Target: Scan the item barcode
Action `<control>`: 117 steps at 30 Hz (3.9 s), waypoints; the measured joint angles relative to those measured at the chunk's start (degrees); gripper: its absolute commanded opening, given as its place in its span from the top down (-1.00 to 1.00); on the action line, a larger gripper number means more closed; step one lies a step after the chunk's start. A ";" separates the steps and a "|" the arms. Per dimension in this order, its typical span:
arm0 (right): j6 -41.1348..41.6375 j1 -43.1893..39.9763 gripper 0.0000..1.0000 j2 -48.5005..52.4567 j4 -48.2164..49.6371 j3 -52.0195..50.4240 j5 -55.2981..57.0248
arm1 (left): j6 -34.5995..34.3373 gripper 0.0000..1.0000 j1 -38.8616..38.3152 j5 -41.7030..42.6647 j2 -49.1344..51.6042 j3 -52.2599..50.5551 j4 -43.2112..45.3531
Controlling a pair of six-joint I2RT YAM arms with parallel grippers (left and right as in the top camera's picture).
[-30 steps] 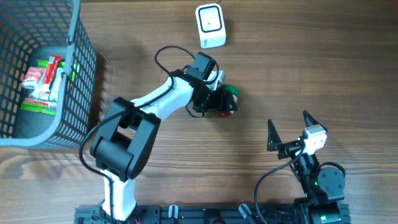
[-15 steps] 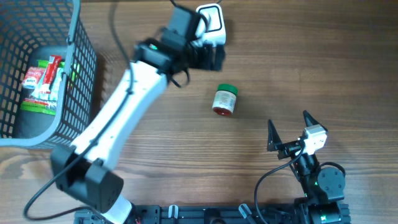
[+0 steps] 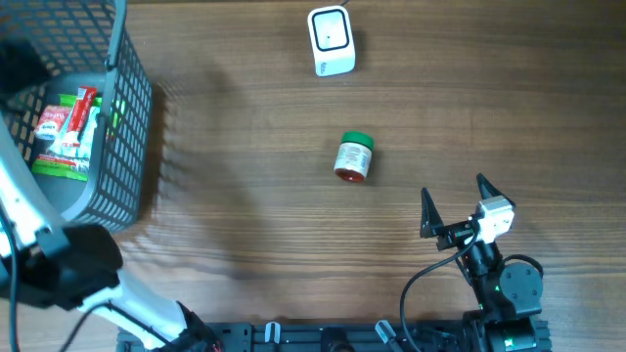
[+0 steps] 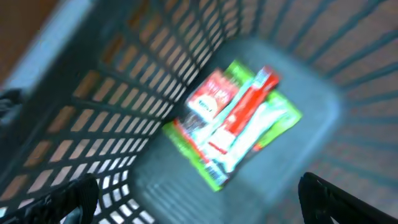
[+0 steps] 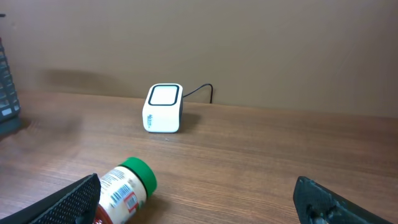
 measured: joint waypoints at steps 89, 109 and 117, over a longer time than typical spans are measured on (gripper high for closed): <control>0.00 0.00 -0.99 0.00 0.13 0.00 0.02 | -29.03 -1.00 -54.93 17.66 -16.81 -58.21 26.91; 0.00 0.00 -0.99 0.02 0.00 0.00 0.02 | -11.61 -1.00 5.33 7.17 3.17 -17.73 6.49; 0.00 0.00 -0.99 0.02 0.00 0.00 0.02 | -4.02 -0.64 5.27 14.95 18.56 -20.92 11.17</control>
